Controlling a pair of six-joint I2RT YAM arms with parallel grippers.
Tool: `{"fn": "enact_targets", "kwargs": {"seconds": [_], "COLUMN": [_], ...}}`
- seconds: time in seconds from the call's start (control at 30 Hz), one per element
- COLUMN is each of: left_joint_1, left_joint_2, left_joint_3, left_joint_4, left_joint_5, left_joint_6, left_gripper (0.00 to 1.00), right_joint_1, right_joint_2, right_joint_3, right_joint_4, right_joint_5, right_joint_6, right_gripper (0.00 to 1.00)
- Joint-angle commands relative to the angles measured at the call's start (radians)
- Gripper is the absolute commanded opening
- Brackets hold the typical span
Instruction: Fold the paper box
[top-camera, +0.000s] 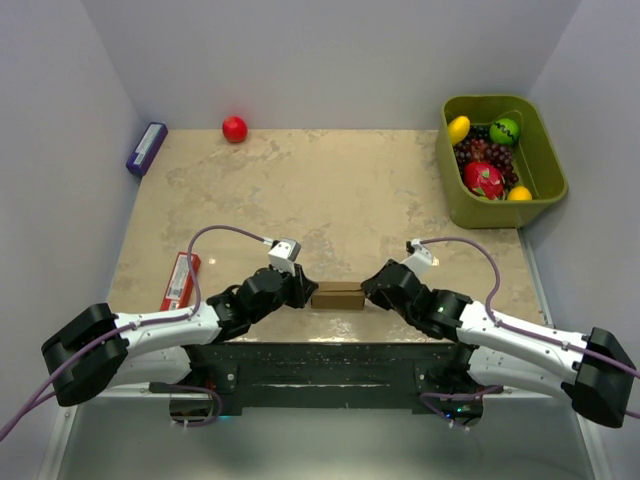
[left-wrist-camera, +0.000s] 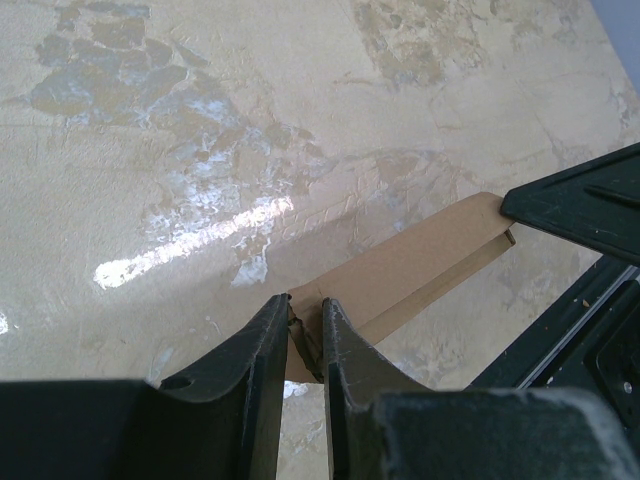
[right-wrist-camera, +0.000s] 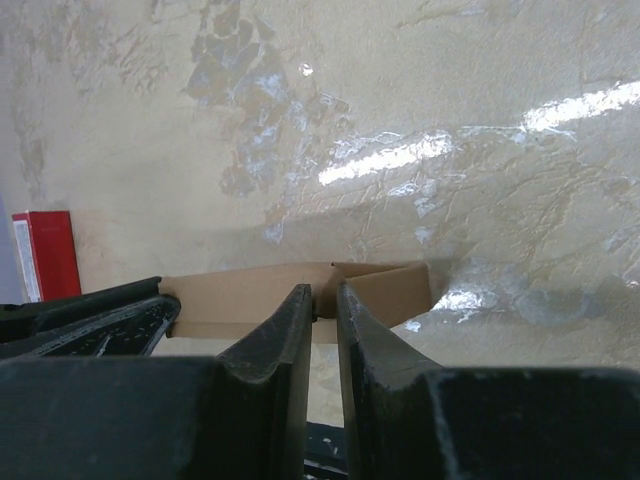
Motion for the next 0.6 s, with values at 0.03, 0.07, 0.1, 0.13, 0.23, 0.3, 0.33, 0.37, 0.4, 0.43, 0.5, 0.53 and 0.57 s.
{"fn": "enact_targets", "kwargs": {"seconds": [0.03,0.07,0.1,0.13,0.23,0.3,0.33,0.37,0.4,0.43,0.5,0.53,0.57], "left_joint_1": [-0.011,-0.011,-0.011,-0.011,-0.011,-0.011,-0.011,-0.011,-0.011,-0.011,-0.011,-0.011,-0.011], "left_joint_2": [0.05,0.051,0.051,0.051,0.051,0.05,0.05,0.05,0.048,0.048,0.048,0.05,0.05], "left_joint_3": [-0.045,-0.045,-0.045,-0.045,-0.043,-0.043,-0.043,-0.043,-0.043,-0.043,-0.043,-0.045,-0.045], "left_joint_4": [-0.248,-0.248,-0.248,-0.248,-0.248,-0.248,-0.25,-0.25,-0.25,-0.25,-0.248,-0.248,-0.248], "left_joint_5": [-0.001,-0.002,-0.002,-0.002,-0.001,-0.001,-0.002,-0.001,-0.001,-0.002,-0.001,-0.001,-0.001], "left_joint_6": [0.036,0.036,0.036,0.036,0.036,0.038,0.036,0.038,0.038,0.036,0.038,0.036,0.038], "left_gripper": [0.16,0.16,0.16,0.16,0.16,0.16,0.16,0.16,0.16,0.16,0.16,0.16,0.16], "right_joint_1": [0.002,0.002,0.002,0.002,0.002,0.002,0.002,0.002,0.002,0.002,0.002,0.002,0.002], "right_joint_2": [0.015,0.01,0.009,0.004,-0.014,-0.02,-0.02,-0.019,-0.016,-0.016,-0.005,-0.004,0.001], "right_joint_3": [-0.037,-0.042,-0.05,-0.056,-0.073,-0.08,-0.082,-0.08,-0.08,-0.077,-0.068,-0.063,-0.053], "right_joint_4": [-0.032,-0.038,-0.044,-0.05,-0.079,-0.093,-0.107,-0.116,-0.124,-0.143,-0.163,-0.186,-0.199], "right_joint_5": [-0.019,-0.024,-0.027,-0.029,-0.035,-0.039,-0.038,-0.039,-0.041,-0.042,-0.042,-0.042,-0.042], "right_joint_6": [0.013,0.015,0.021,0.025,0.035,0.038,0.039,0.041,0.039,0.038,0.03,0.026,0.021], "right_gripper": [0.17,0.15,0.14,0.13,0.08,0.06,0.05,0.02,0.01,0.01,0.0,0.0,0.0]}}
